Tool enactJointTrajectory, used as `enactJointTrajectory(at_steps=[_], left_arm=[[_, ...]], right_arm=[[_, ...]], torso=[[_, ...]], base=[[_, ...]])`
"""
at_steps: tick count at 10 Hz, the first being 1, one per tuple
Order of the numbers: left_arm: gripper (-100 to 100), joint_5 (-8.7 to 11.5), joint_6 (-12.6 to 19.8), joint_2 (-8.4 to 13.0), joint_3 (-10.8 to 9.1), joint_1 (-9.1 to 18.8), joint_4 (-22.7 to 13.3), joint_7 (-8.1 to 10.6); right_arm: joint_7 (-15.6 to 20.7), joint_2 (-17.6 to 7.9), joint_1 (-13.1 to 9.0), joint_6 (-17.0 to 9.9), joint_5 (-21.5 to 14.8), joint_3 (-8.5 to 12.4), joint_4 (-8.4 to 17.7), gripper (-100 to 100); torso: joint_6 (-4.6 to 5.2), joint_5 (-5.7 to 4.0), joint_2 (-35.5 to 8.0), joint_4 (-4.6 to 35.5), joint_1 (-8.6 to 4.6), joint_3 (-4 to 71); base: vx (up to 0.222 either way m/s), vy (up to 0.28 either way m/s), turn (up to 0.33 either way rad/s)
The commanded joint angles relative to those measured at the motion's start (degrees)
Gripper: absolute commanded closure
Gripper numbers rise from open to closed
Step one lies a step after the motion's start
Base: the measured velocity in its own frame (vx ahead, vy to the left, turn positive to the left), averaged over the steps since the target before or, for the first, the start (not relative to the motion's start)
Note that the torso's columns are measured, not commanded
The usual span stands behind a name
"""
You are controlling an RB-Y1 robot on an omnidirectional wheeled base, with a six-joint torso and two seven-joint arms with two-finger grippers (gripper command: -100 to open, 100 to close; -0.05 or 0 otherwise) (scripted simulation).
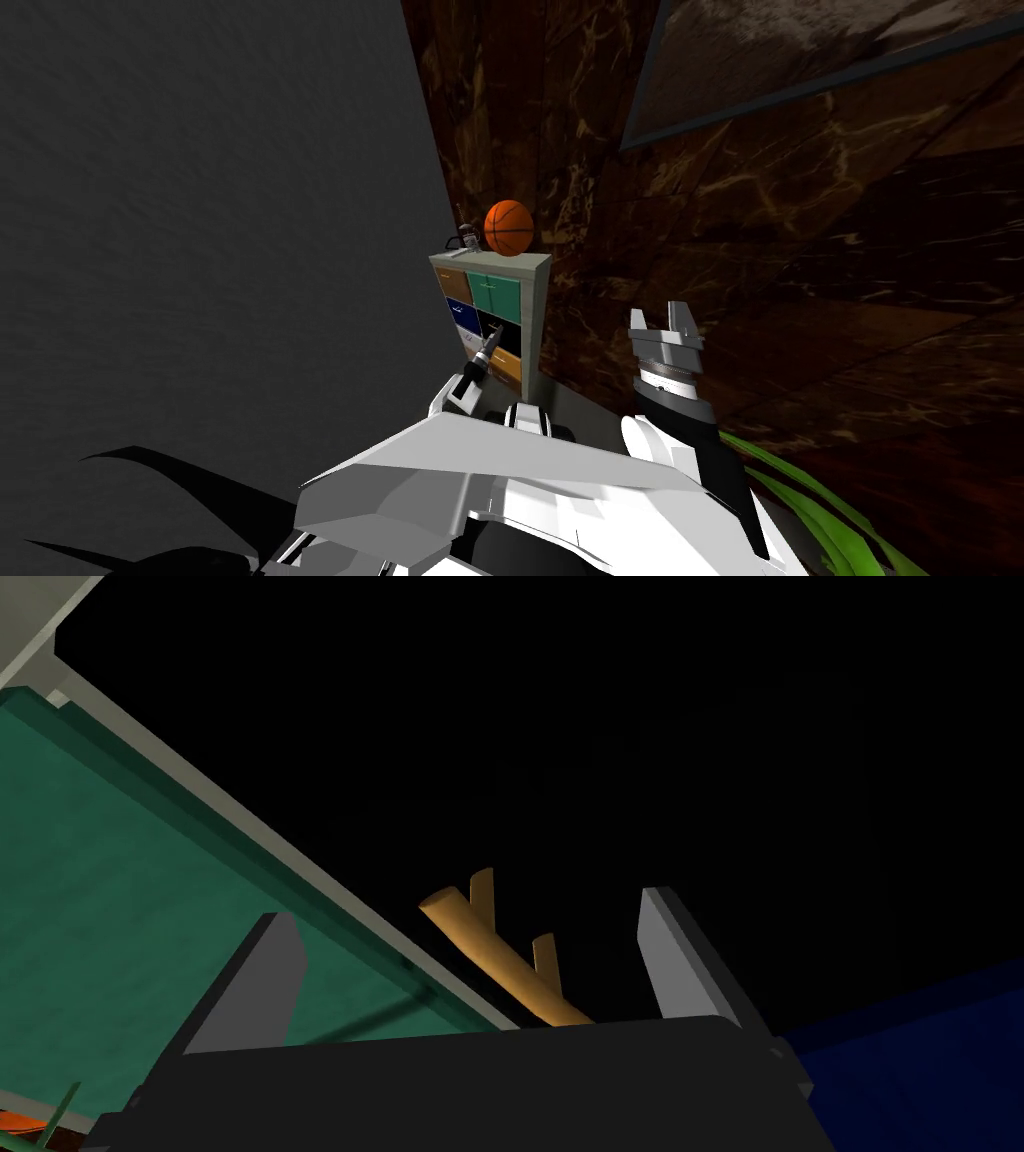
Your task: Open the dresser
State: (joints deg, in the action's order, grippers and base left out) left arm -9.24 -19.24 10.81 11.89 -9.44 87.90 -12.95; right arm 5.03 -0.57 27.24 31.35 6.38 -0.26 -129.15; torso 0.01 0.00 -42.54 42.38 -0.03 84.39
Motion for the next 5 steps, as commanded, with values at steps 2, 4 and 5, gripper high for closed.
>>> enactJointTrajectory(at_steps=[2,4,5], left_arm=[[100,0.1,0.5,0.5,0.36,-0.6,1.2,0.23],[100,0.1,0.8,0.8,0.64,-1.0,2.0,0.39],[100,0.1,1.0,1.0,0.83,-1.4,2.5,0.50]], right_arm=[[0.0,0.0,0.0,0.0,0.0,0.0,0.0,0],[0.0,0.0,0.0,0.0,0.0,0.0,0.0,0],[0.0,0.0,0.0,0.0,0.0,0.0,0.0,0]], torso=[[-0.01,0.02,0.0,0.0,0.10,0.0],[-0.13,0.05,-0.2,0.0,0.29,-0.1],[-0.08,-0.01,-0.1,0.0,0.08,0.0]], base=[[-0.048,0.024,0.011],[-0.179,0.053,0.027],[-0.182,0.049,0.033]])
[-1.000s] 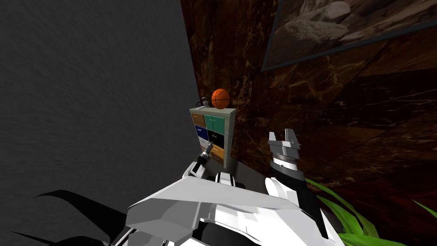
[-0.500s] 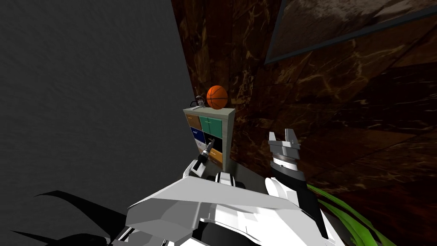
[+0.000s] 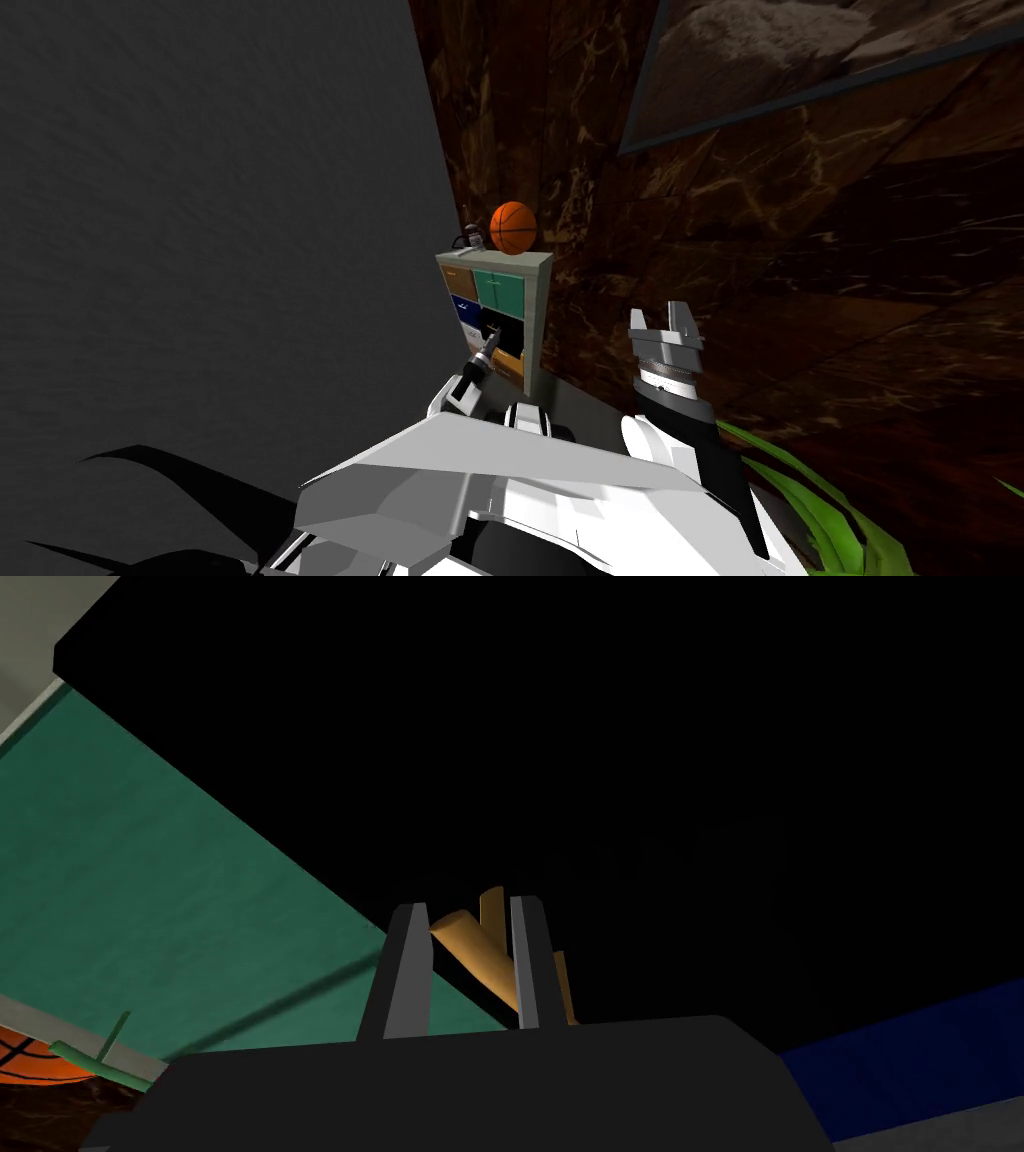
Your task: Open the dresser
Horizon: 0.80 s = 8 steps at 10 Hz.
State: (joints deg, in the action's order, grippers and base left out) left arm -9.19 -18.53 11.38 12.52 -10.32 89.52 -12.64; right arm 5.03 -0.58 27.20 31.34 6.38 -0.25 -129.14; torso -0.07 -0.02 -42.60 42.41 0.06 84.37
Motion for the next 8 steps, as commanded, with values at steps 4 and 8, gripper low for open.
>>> enactJointTrajectory(at_steps=[4,8], left_arm=[[100,0.1,0.3,1.2,0.86,-1.8,1.8,0.52],[-100,0.6,5.3,2.7,1.38,-1.9,7.2,1.47]], right_arm=[[0.0,0.0,0.0,0.0,0.0,0.0,0.0,0],[0.0,0.0,0.0,0.0,0.0,0.0,0.0,0]], torso=[[-0.01,0.02,0.2,-0.1,0.10,0.1],[0.06,-0.05,0.8,-0.2,-0.23,0.5]], base=[[-0.136,0.066,0.018],[-0.067,0.022,0.005]])
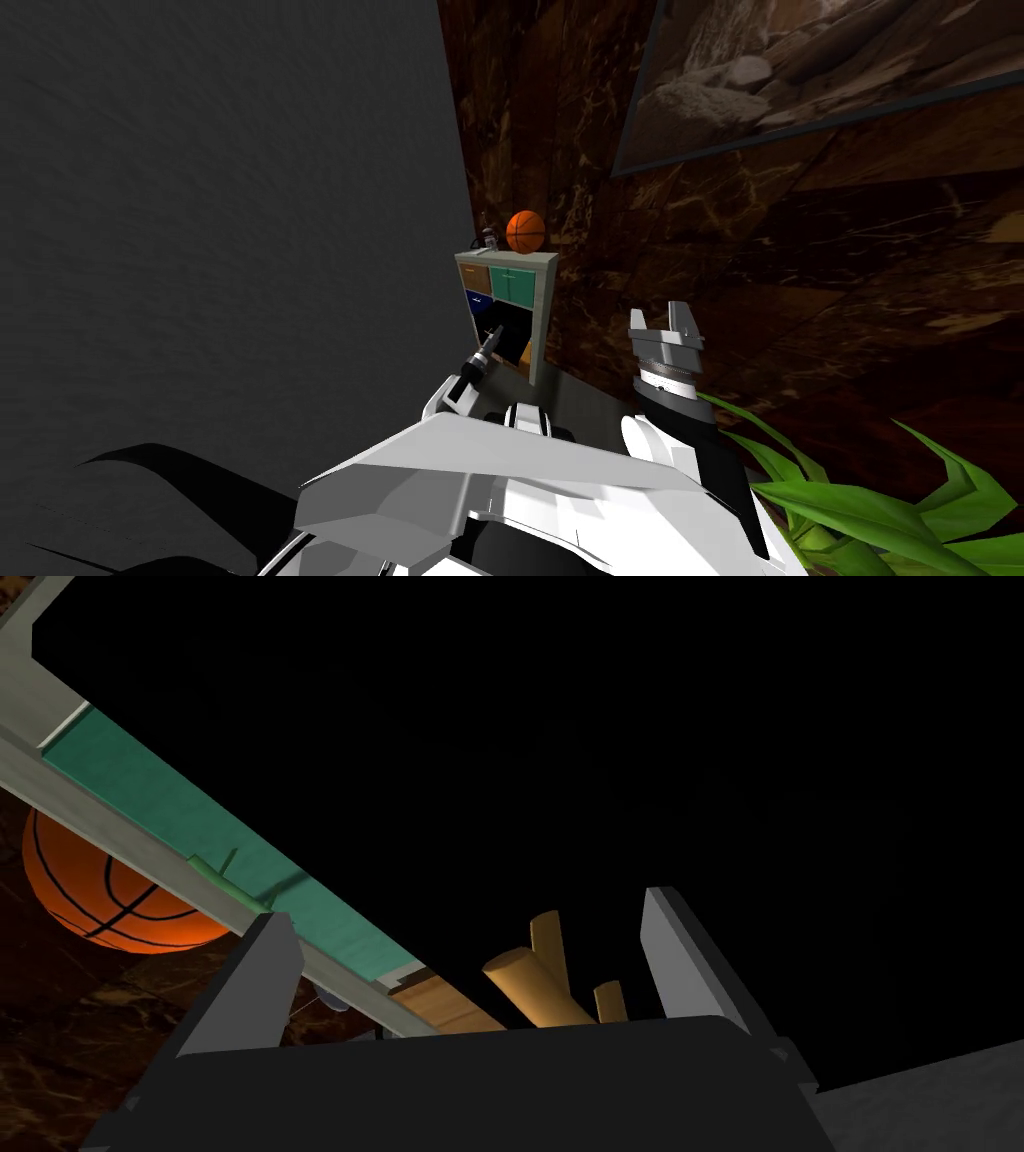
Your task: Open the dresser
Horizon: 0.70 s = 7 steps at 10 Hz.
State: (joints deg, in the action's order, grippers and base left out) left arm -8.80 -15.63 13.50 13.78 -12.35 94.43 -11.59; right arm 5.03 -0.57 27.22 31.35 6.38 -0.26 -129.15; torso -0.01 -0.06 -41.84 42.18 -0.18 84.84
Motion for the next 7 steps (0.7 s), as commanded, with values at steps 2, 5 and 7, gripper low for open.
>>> enactJointTrajectory(at_steps=[2,5,7], left_arm=[[-100,0.4,4.9,1.3,0.26,0.1,4.9,0.87],[-100,0.7,8.6,2.3,0.47,0.2,8.8,1.54],[-100,0.8,9.2,2.6,0.70,-0.4,8.7,1.72]], right_arm=[[0.0,0.0,0.0,0.0,0.0,0.0,0.0,0],[0.0,0.0,0.0,0.0,0.0,0.0,0.0,0],[0.0,0.0,0.0,0.0,0.0,0.0,0.0,0]], torso=[[0.03,0.03,-0.3,0.1,0.10,-0.1],[-0.01,-0.01,-0.7,0.4,0.17,-0.4],[-0.07,-0.14,-0.9,0.6,0.05,-0.5]], base=[[0.014,-0.010,-0.008],[-0.010,0.000,-0.004],[-0.007,0.000,-0.006]])
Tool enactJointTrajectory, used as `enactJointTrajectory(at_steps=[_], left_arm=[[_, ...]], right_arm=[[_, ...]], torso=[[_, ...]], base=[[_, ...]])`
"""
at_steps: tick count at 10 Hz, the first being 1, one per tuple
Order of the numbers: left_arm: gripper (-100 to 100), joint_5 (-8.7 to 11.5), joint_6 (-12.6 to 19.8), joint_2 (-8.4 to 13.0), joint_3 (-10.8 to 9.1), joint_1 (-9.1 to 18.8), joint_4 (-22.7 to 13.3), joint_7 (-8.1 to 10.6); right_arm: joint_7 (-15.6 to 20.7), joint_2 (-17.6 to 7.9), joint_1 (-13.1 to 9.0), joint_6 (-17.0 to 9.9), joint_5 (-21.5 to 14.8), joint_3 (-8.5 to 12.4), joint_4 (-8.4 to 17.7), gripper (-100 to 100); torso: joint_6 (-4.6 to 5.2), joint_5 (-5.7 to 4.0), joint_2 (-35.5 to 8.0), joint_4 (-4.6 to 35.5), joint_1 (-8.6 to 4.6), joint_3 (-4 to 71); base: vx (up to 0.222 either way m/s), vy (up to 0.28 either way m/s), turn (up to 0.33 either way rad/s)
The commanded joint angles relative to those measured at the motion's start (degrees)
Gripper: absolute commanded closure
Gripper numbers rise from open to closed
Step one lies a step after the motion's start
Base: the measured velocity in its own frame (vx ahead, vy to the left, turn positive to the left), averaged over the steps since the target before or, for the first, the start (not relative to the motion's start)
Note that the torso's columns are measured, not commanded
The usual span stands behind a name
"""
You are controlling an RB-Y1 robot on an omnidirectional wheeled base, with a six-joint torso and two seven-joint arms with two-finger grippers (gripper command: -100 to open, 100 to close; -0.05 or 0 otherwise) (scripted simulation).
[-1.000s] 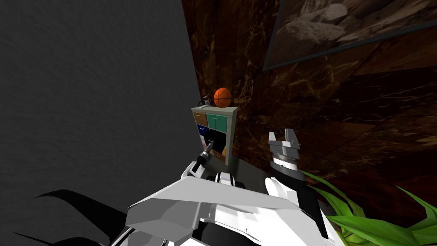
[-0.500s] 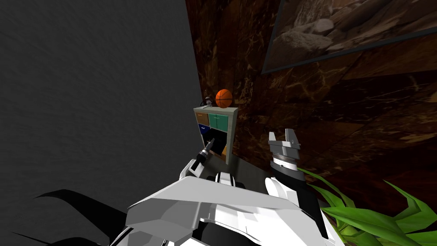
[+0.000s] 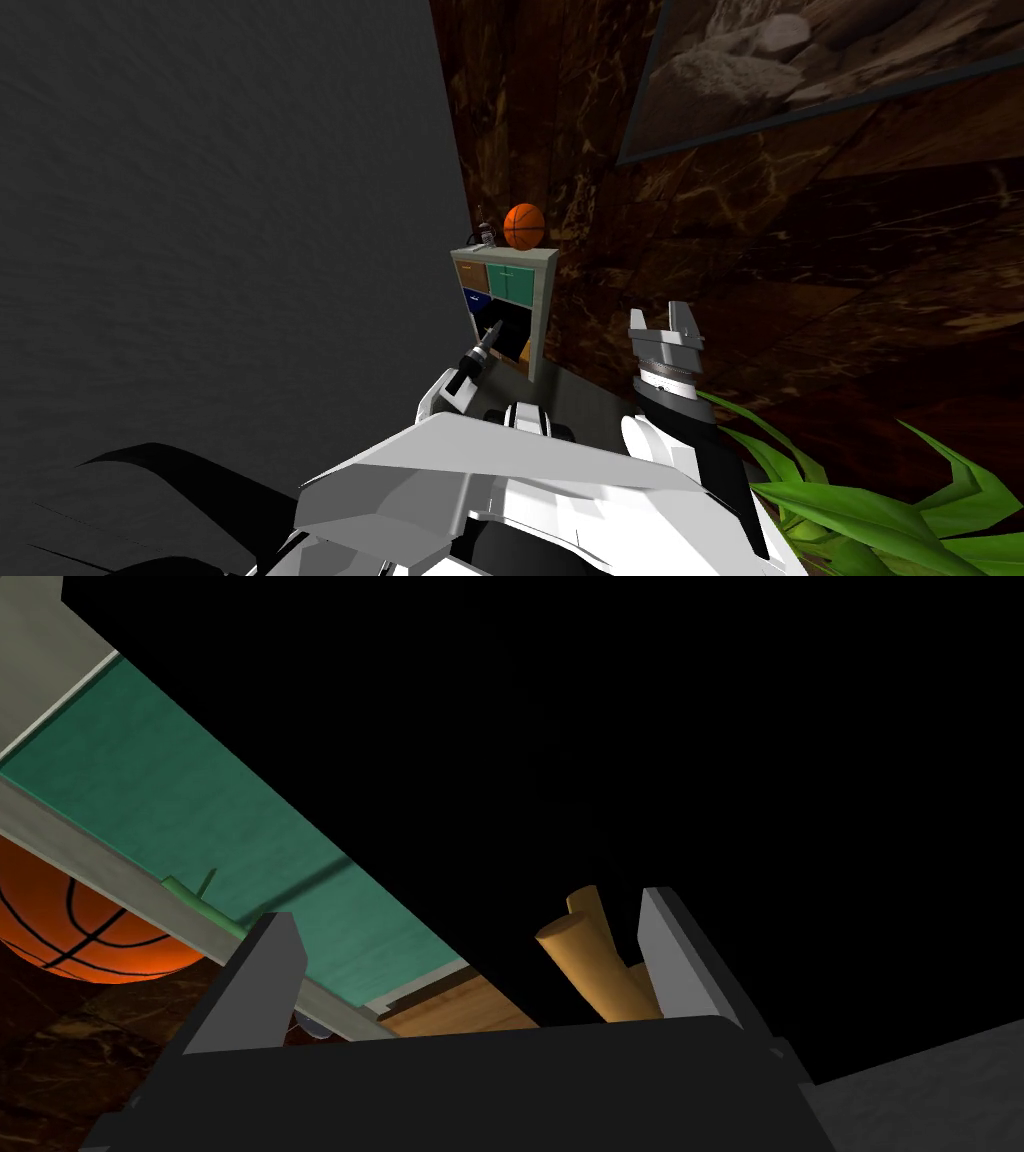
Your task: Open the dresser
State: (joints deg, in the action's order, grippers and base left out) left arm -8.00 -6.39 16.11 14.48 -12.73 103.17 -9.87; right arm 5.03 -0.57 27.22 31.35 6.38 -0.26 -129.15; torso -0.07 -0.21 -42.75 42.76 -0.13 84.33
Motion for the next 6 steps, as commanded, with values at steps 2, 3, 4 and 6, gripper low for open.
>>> enactJointTrajectory(at_steps=[2,3,4,6], left_arm=[[0,0.0,0.4,0.1,0.04,-0.2,-0.2,0.10],[0,0.0,0.5,0.1,0.05,-0.3,-0.3,0.11],[0,0.0,0.6,0.1,0.04,-0.3,-0.3,0.12],[0,0.0,0.6,0.1,0.03,-0.4,-0.4,0.13]], right_arm=[[0.0,0.0,0.0,0.0,0.0,0.0,0.0,0],[0.0,0.0,0.0,0.0,0.0,0.0,0.0,0],[0.0,0.0,0.0,0.0,0.0,0.0,0.0,0],[0.0,0.0,0.0,0.0,0.0,0.0,0.0,0]], torso=[[0.07,0.10,0.2,-0.2,0.01,0.1],[0.08,0.13,0.3,-0.3,0.03,0.1],[0.09,0.15,0.3,-0.4,0.04,0.2],[0.08,0.18,0.4,-0.4,0.08,0.2]], base=[[0.000,0.000,0.000],[0.000,0.000,0.000],[0.000,0.000,0.000],[0.000,0.000,0.000]])
